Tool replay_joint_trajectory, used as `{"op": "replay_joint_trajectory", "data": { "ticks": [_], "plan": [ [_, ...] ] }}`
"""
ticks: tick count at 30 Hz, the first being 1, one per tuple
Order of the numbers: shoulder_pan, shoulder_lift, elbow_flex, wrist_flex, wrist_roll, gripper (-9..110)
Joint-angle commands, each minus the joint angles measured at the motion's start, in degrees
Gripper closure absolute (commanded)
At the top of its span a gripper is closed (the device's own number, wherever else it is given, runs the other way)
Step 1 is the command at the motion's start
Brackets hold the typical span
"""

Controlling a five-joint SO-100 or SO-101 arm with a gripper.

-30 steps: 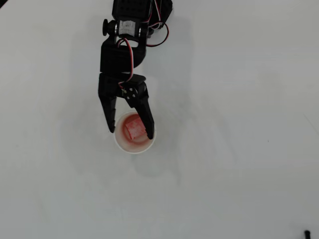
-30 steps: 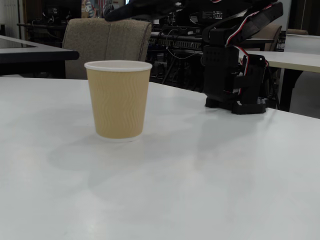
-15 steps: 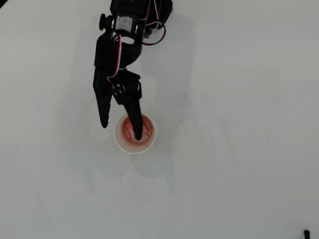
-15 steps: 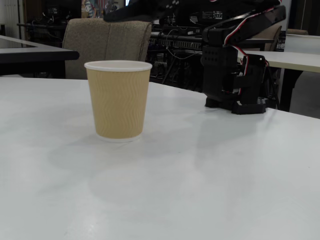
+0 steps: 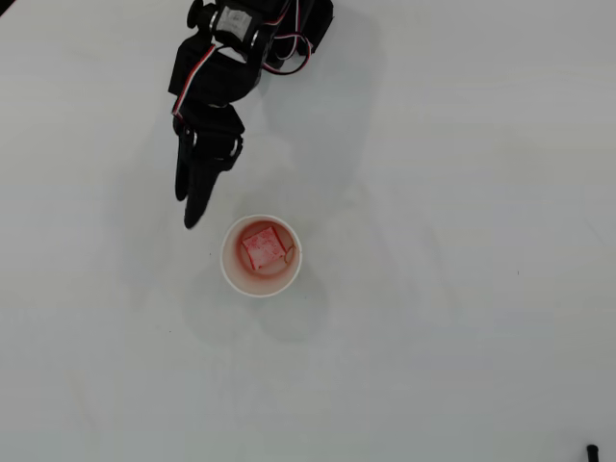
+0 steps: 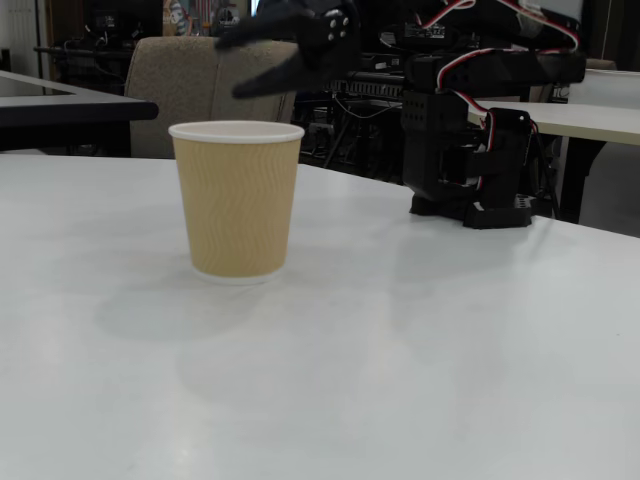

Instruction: Grasp a red cube and put it in the cup.

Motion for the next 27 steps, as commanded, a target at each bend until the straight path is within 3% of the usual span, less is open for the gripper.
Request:
{"op": "replay_joint_trajectory", "data": {
  "ticks": [1,8,14,19,27],
  "plan": [
    [1.8,2.7,-0.3,4.3,6.2,93],
    [2.8,5.1,1.1,13.8,11.0,101],
    [0.4,7.8,4.1,19.2,15.3,101],
    [-2.3,8.9,6.2,20.5,24.9,101],
    [-9.0,9.0,10.1,23.5,26.0,101]
  ]
}}
